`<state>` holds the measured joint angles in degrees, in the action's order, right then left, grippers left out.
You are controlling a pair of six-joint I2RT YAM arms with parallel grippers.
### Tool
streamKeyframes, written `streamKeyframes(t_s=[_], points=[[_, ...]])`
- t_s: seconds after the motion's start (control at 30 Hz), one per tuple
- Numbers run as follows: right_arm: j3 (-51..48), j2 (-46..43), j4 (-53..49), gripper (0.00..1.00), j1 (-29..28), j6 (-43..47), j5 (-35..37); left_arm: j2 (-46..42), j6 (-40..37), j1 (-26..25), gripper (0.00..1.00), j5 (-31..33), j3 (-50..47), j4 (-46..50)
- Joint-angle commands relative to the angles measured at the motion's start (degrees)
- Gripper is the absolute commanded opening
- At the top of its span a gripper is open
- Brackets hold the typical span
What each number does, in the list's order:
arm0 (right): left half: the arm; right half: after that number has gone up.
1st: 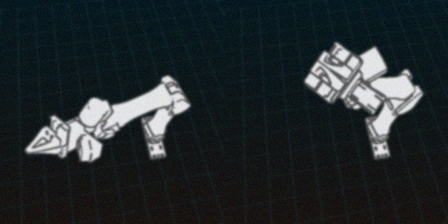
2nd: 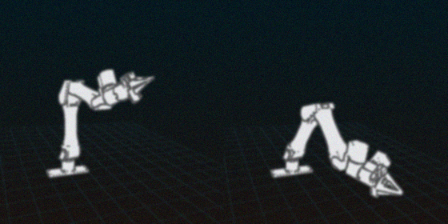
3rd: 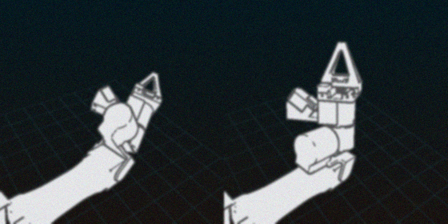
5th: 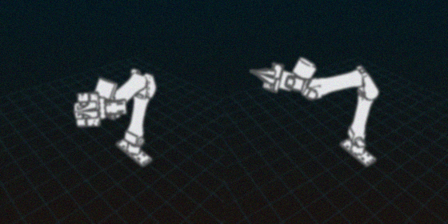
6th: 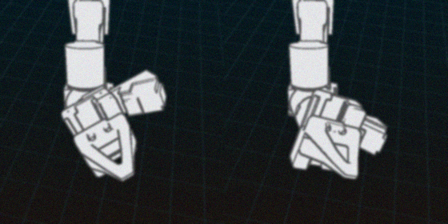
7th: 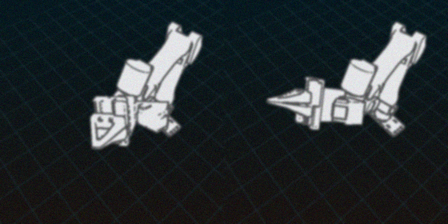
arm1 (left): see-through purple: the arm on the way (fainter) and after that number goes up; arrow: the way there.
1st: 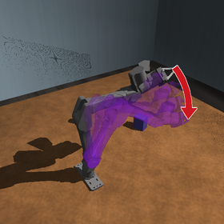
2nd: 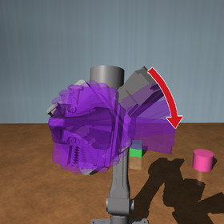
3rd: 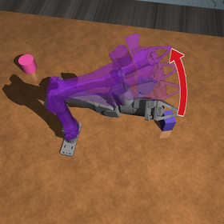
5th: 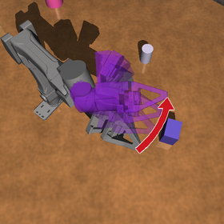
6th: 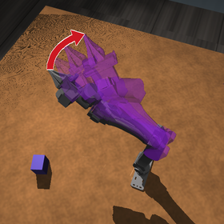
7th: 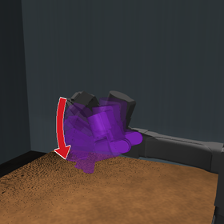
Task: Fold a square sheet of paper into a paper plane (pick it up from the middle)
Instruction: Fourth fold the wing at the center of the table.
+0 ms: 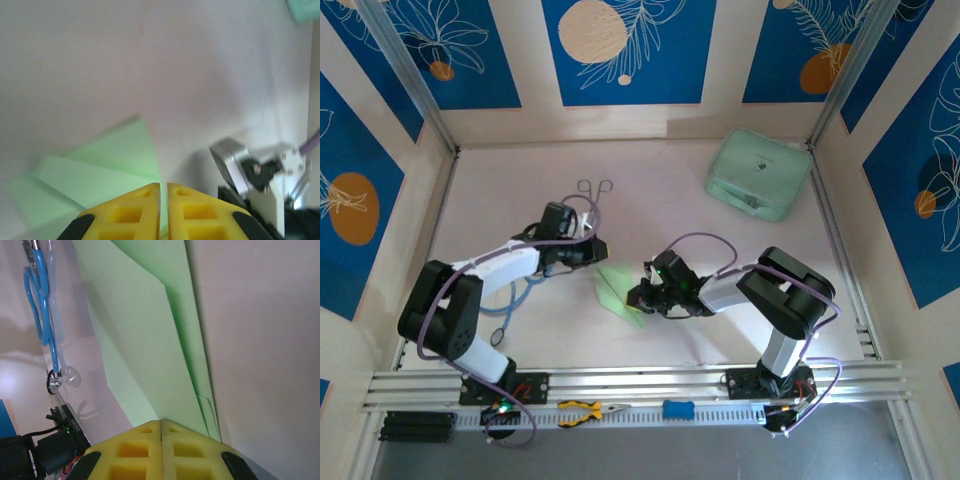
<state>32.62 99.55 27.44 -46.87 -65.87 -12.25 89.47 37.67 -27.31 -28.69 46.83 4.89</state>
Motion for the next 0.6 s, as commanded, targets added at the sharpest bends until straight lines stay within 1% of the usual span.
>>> streamKeyframes(t_s=[0.0,0.03,0.1,0.17,0.3,0.47,0.57], points=[[-2.9,2.1,-13.2,0.0,-0.2,1.2,1.7,3.6,0.9,-2.6,0.12,-2.8,-0.9,-2.1],[-3.0,2.1,-13.2,0.0,-0.1,1.2,1.6,4.8,0.5,-2.7,0.11,-2.7,-0.5,-1.9],[-3.0,2.1,-12.4,0.0,0.1,1.1,1.2,7.0,-0.6,-2.5,0.1,-0.7,0.0,-1.0],[-2.7,1.9,-11.9,0.0,0.5,1.2,0.5,9.5,-1.2,-1.0,0.08,0.9,0.3,0.2],[-1.7,0.8,-14.1,0.0,0.9,2.0,0.9,10.9,-0.7,0.9,0.08,0.0,-1.9,-2.2],[-0.7,-0.8,-13.7,0.0,0.9,2.6,0.0,13.0,0.1,1.2,0.08,-2.2,-3.5,-5.3],[2.9,-2.8,-16.5,0.0,0.6,4.6,-0.2,12.8,0.4,1.2,0.07,-1.7,-4.3,-5.7]])
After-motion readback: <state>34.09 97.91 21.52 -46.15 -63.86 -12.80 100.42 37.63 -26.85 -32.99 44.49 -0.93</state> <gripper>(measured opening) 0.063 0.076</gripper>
